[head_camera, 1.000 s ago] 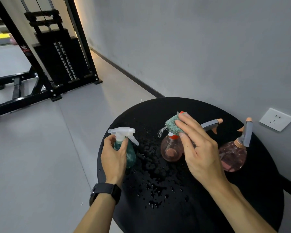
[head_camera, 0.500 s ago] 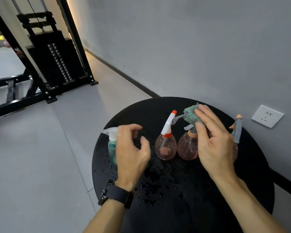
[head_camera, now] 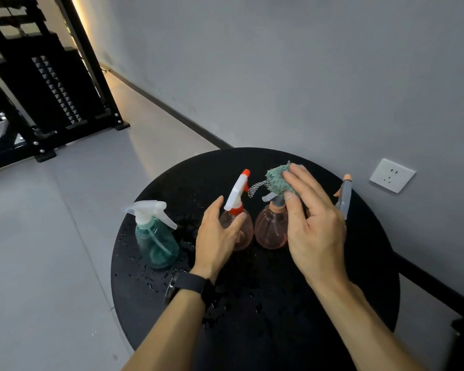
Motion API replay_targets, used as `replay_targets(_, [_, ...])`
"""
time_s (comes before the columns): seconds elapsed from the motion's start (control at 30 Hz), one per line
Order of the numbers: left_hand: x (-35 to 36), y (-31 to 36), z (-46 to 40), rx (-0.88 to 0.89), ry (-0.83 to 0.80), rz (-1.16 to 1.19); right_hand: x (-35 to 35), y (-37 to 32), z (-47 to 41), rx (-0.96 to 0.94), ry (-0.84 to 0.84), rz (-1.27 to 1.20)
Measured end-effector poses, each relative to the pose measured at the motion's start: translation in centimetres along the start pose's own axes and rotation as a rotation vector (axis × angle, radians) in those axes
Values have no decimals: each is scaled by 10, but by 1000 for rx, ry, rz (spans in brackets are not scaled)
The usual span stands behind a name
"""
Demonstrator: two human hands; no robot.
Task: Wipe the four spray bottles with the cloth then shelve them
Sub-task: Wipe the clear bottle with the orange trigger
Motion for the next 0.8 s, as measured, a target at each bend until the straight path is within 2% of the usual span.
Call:
replay_targets(0.17, [16,-5,-10,1,-26,30,1,7,1,23,-31,-20])
replay_targets(0.37, [6,4,-7,58,44,12,2,2,3,-7,-22,22])
replay_targets(0.5, [3,6,3,25,-1,59,5,-1,5,-25,-48,42])
replay_targets(0.57, [-5,6,6,22,32,45,8,0,6,-26,-74,36])
replay_targets(0.67, [-24,13,8,-7,81,175,10,0,8,-20,-94,22])
replay_targets(0.8, [-34,24,10,-55,37,433,16,-1,12,17,-123,-70])
Point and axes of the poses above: each hand's wrist, its own z-axis away from the middle knuckle, its own x-axis out of the palm, y = z × x, the point moved 9 cm from there along -z, towards the middle knuckle, and after that the axes turned 1 degree about -y, right-handed, at the moved point
